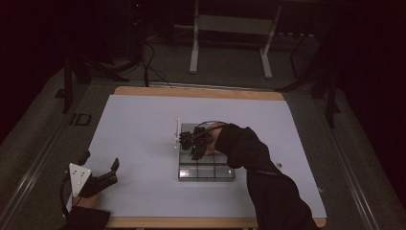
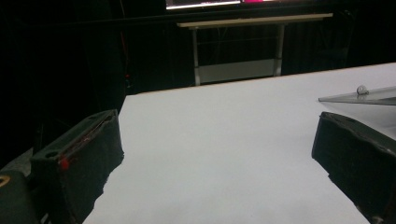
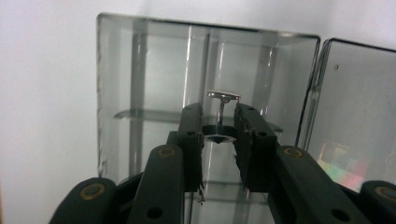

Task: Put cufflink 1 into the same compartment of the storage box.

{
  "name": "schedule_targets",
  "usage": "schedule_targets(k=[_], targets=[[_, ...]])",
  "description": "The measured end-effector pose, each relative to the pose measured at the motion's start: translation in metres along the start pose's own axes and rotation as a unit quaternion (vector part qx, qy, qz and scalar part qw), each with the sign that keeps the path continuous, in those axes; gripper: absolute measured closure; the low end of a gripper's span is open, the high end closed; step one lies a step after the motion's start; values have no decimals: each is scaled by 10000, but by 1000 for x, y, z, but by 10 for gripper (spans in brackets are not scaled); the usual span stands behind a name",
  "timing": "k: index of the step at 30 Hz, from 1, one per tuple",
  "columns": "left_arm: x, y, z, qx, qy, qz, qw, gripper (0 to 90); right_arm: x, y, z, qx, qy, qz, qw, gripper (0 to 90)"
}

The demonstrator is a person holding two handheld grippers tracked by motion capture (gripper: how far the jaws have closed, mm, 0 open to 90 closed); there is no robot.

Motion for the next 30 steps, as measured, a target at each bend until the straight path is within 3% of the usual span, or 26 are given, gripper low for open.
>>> schedule_targets(k=[6,15,22,30], targets=[[0,-1,0,-14,-10,-10,10000,28,3,4,9,11,231,-29,9997,730],[0,0,0,-25,-18,-11,10000,29,1,12,28,-28,581,110,9982,730],[0,0,0,-25,-14,-7,10000,28,3,15,41,-24,700,260,9972,729],[0,0,0,-19,-17,-2,10000,28,3,16,50,-34,624,320,9975,727]])
Point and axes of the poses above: each handheld gripper's, and its own axes: z roughly forward along the jaws, x roughly out of its top, y roughly to its right, the point moved 1 cm from there along z, roughly forward along the jaws, and after that the axes turned 2 degrees about -y, right-handed, at the moved point
